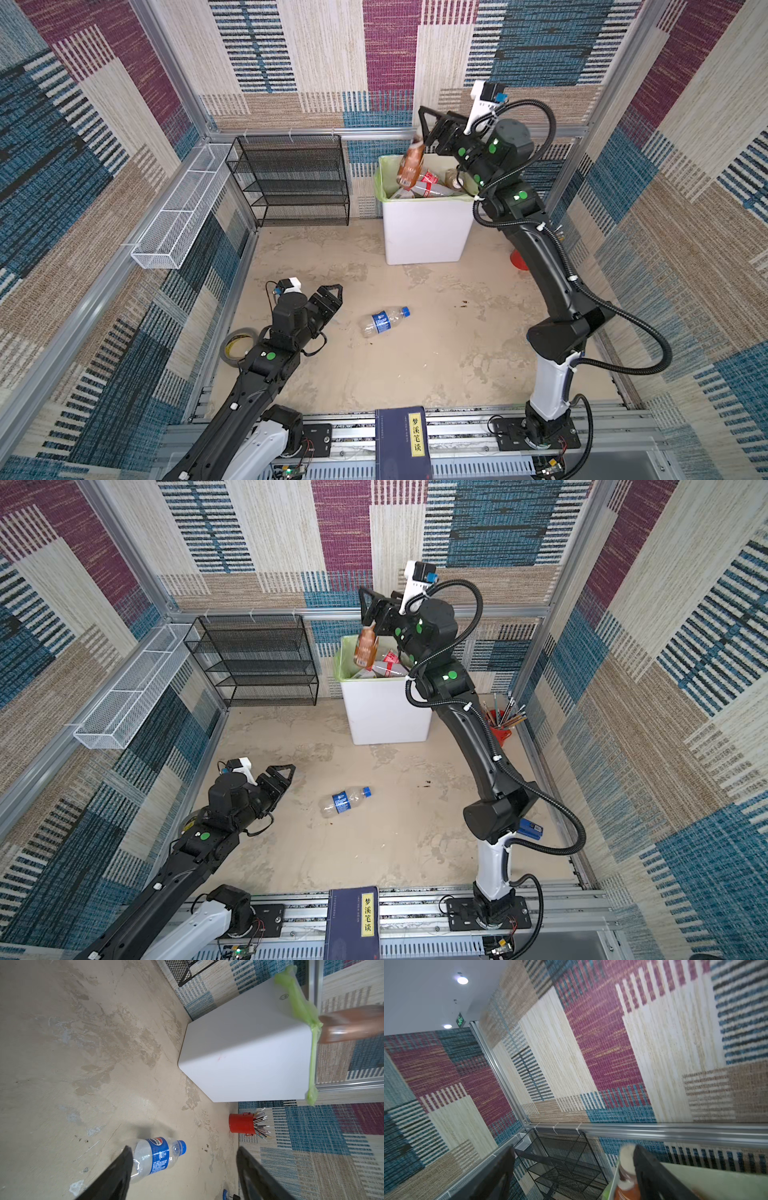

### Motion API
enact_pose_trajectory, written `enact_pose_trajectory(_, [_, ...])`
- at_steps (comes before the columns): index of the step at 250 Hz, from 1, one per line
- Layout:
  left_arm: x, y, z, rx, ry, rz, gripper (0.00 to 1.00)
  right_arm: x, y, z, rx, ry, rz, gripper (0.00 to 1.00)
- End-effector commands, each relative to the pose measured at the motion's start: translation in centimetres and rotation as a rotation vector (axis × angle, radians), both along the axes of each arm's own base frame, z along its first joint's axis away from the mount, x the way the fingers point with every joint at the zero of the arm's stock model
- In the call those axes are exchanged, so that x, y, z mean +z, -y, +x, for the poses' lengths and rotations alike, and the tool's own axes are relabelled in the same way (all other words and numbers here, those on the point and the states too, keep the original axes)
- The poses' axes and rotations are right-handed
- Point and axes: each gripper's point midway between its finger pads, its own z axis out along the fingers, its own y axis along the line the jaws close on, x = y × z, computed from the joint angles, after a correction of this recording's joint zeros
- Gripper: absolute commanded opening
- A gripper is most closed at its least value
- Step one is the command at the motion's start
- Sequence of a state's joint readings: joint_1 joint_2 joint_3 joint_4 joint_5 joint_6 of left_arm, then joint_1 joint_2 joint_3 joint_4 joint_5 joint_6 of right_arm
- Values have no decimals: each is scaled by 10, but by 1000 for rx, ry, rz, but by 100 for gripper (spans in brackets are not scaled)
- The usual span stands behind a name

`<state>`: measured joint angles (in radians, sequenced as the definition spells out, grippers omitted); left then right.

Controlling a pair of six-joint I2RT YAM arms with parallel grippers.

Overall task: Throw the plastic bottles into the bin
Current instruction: 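Carry the milk-tea bottle with right gripper over the bin and open, then move left gripper to the clear water bottle while right gripper withdraws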

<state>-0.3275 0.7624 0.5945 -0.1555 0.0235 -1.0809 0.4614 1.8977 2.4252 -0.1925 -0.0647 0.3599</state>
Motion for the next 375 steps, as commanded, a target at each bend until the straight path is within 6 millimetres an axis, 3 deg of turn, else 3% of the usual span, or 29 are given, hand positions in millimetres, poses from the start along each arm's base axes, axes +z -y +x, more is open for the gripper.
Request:
enact_pose_trajectory(1, [1, -10, -4, 29, 25, 35, 80, 37, 18, -36, -14, 96, -19, 89])
enact_pose_trajectory(16, [-2, -13, -8, 44, 25, 32, 80, 33, 25, -45, -25, 78, -43, 88])
enact_pose_trajectory(34, [-7, -15, -12, 50, 17, 32, 80, 9, 30, -53, -30, 19, -72, 87])
enact_pose_trajectory(99, [-29, -15, -20, 40, -33, 32, 80, -154, 51, -76, -45, -312, -129, 84])
enact_pose_trajectory(152, [-34, -15, -23, 19, -50, 60, 80, -239, 64, -105, -35, -481, -137, 81])
enact_pose_trajectory(225, [-18, -1, -9, -84, -36, 161, 79, -315, 72, -139, 1, -616, -167, 79])
enact_pose_trajectory(306, [8, 39, 17, -365, -36, 315, 77, -412, 64, -172, 117, -834, -231, 77])
enact_pose_trajectory(375, [-9, 69, 29, -521, -147, 285, 76, -457, 66, -192, 147, -937, -234, 77])
